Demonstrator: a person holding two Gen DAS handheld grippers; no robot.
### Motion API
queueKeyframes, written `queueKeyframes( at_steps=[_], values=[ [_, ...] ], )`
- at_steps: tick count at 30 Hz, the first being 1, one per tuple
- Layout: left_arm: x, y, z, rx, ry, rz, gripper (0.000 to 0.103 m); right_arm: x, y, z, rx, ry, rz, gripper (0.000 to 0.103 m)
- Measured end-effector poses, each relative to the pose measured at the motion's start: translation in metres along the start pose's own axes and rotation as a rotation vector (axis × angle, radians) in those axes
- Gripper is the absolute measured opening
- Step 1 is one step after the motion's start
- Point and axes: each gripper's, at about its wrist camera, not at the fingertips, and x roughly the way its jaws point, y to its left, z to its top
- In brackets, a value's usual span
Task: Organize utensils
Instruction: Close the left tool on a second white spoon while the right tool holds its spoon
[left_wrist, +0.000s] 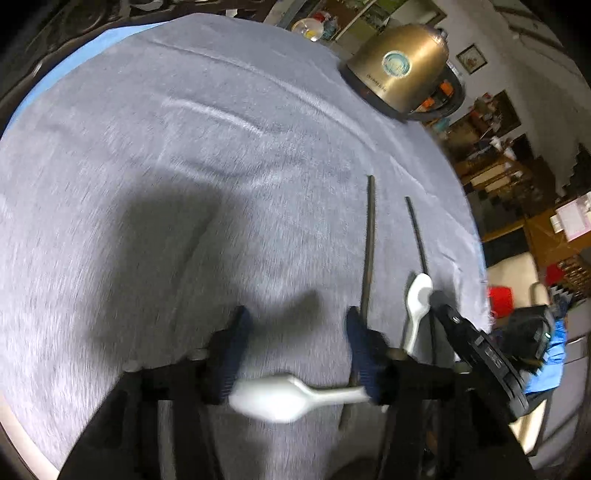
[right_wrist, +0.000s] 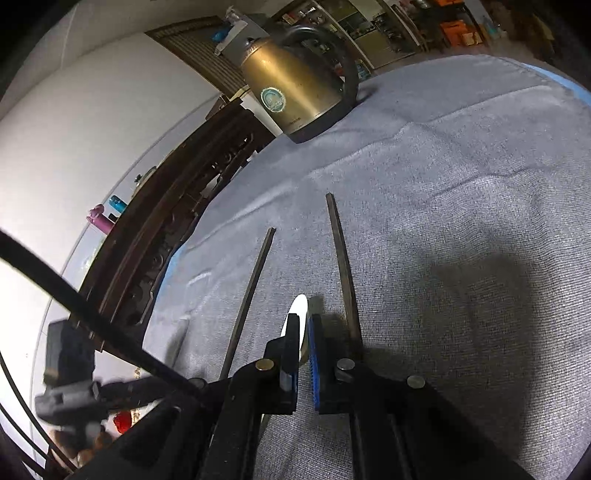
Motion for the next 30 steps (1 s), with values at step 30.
queueKeyframes(
  at_steps=[30],
  values=[
    [0.013,-0.012,0.02,-0.101,0.034,-0.057,0.063,0.003,-0.004,0.002,0.023,0.009,0.009,0.007]
  ],
)
